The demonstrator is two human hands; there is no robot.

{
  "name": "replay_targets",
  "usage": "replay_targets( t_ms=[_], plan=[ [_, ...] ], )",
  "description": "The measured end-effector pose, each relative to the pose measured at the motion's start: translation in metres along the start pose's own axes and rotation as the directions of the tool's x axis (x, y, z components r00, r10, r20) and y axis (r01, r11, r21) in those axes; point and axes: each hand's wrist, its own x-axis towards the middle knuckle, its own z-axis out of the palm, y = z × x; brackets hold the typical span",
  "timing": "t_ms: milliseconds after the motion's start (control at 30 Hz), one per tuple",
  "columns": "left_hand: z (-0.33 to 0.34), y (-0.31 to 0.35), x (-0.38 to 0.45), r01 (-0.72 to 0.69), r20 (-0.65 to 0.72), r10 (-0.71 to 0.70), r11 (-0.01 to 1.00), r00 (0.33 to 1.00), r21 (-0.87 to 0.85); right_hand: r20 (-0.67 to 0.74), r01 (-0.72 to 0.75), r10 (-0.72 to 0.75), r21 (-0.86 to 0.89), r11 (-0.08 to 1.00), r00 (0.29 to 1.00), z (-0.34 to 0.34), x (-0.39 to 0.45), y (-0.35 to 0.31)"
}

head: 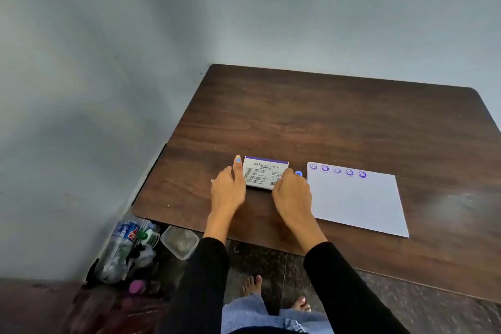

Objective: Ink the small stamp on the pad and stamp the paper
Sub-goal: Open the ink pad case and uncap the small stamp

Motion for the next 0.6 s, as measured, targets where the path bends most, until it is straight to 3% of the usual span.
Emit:
replay_targets(
  t_ms=[200, 400, 600],
  plan=[
    [0.012, -0.008, -0.002, -0.033, -0.01, 0.032, 0.998, 0.999, -0.053, 0.039, -0.058, 0.058, 0.003, 0.998, 0.998, 0.009, 0.002, 0.001],
    [0.015, -0.007, -0.002, -0.045, 0.014, 0.045, 0.999, 0.999, 0.011, 0.035, -0.068, 0.068, 0.009, 0.998, 0.997, 0.008, 0.006, 0.0],
    [0.006, 0.007, 0.01, 0.023, 0.079, -0.031, 0.994, 0.996, 0.11, 0.127, -0.14, 0.136, 0.022, 0.99, 0.983, -0.007, 0.017, -0.002]
  ],
)
